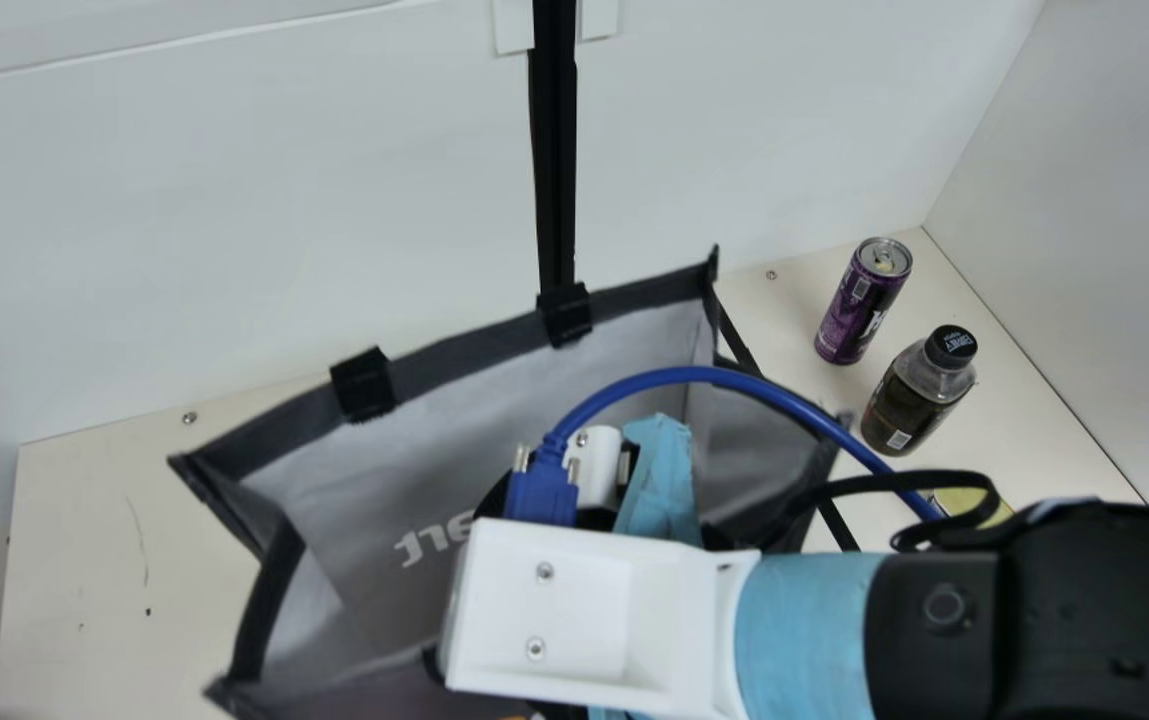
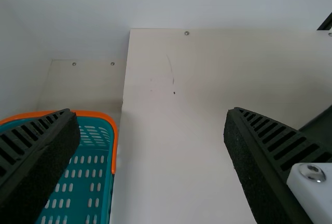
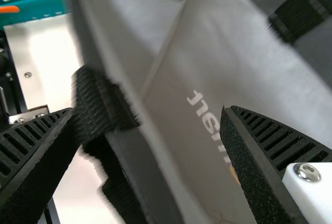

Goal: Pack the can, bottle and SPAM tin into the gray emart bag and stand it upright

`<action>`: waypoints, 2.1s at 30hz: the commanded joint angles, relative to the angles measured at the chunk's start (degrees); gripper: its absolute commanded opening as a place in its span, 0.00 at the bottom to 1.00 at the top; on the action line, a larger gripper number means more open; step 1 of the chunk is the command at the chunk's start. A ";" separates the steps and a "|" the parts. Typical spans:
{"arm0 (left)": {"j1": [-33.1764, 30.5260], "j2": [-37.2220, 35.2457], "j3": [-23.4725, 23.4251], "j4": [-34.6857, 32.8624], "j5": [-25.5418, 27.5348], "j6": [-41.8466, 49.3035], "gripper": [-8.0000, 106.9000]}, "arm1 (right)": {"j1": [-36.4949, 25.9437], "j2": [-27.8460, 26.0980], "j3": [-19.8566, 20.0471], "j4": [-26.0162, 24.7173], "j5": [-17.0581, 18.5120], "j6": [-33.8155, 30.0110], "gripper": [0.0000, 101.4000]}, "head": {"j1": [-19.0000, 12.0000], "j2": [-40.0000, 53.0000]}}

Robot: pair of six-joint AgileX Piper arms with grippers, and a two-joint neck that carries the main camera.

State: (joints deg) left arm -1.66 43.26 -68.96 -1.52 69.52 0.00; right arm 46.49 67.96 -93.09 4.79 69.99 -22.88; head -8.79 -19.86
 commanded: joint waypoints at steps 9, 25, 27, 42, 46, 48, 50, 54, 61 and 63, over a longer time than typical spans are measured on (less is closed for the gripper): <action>0.00 0.00 0.00 0.00 0.00 0.00 0.85 | 4.14 -1.76 -0.70 -0.07 -0.09 3.14 0.94 | -1.21 -0.14; 0.00 0.00 0.00 0.00 0.00 0.00 0.85 | 7.64 -3.24 -7.23 0.33 -0.09 9.05 0.94 | -1.21 -0.14; 0.00 0.00 0.00 0.00 0.00 0.00 0.85 | 6.64 -3.24 -8.25 -0.01 -0.09 9.10 0.94 | -1.21 -0.14; 0.00 0.00 0.00 0.00 0.00 0.00 0.85 | -5.51 -2.34 -13.64 1.18 -0.09 7.10 0.94 | -1.21 -0.14; 0.00 0.00 0.00 0.00 0.00 0.00 0.85 | -9.88 -1.77 -14.66 1.85 -0.09 5.55 0.94 | -1.21 -0.14; 0.00 0.00 0.00 0.00 0.00 0.00 0.85 | -12.29 -1.40 -15.20 2.40 -0.09 4.71 0.94 | -1.21 -0.14; 0.00 0.00 0.00 0.00 0.00 0.00 0.85 | -14.98 -0.97 -15.68 3.07 -0.09 3.88 0.94 | -1.21 -0.14; 0.00 0.00 0.00 0.00 0.00 0.00 0.85 | -20.24 0.07 -16.74 4.61 -0.09 2.25 0.94 | -1.21 -0.14; 0.00 0.00 0.00 0.00 0.00 0.00 0.85 | -28.47 1.98 -17.64 5.81 -0.09 0.44 0.94 | -1.21 -0.14; 0.00 0.00 0.00 0.00 0.00 0.00 0.85 | -30.38 2.44 -18.08 5.42 -0.09 0.71 0.94 | -1.21 -0.14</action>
State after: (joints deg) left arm -1.66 43.26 -68.96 -1.52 69.52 0.00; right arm 18.17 70.33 -111.03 10.69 69.87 -22.52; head -8.79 -19.86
